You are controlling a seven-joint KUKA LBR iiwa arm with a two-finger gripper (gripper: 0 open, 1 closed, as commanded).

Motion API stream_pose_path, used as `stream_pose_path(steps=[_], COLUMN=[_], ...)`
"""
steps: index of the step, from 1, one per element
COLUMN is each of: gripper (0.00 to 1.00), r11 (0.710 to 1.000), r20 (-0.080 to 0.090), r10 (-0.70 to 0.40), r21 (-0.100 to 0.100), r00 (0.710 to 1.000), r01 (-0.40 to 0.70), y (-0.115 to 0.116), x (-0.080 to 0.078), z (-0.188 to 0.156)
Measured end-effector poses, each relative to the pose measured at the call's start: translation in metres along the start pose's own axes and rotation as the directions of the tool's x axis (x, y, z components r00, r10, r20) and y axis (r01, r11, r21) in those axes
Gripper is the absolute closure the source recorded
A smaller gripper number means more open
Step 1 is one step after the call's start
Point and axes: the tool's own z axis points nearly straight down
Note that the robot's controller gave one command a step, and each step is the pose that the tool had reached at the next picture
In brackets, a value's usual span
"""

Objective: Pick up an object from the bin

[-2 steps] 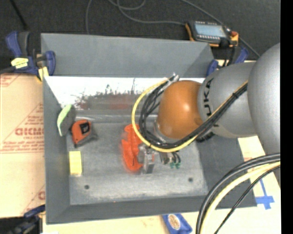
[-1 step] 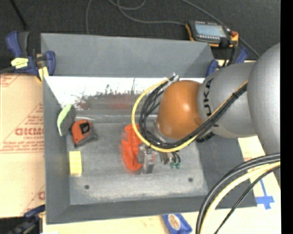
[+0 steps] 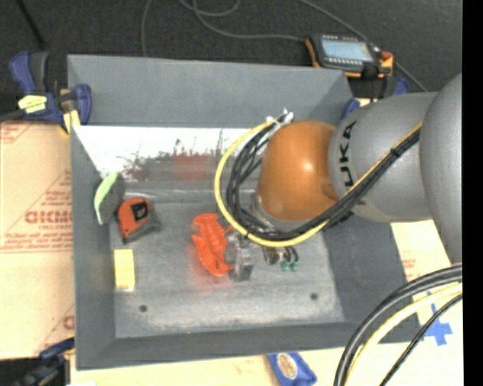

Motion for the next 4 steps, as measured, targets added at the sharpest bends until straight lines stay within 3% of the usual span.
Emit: stream_pose_path(steps=[1, 2, 3, 4], gripper=[1.00, 1.00, 1.00, 1.00], r11=[1.000, 0.993, 0.986, 0.985], r20=[0.002, 0.006, -0.001, 0.003], r10=[-0.006, 0.121, 0.166, -0.174], r21=[-0.001, -0.001, 0.000, 0.001], r00=[1.000, 0.993, 0.986, 0.985], r01=[0.006, -0.121, -0.166, 0.174], y=[-0.016, -0.012, 0.000, 0.010], x=[-0.004, -0.001, -0.002, -0.013], z=[-0.026, -0.013, -0.010, -0.032])
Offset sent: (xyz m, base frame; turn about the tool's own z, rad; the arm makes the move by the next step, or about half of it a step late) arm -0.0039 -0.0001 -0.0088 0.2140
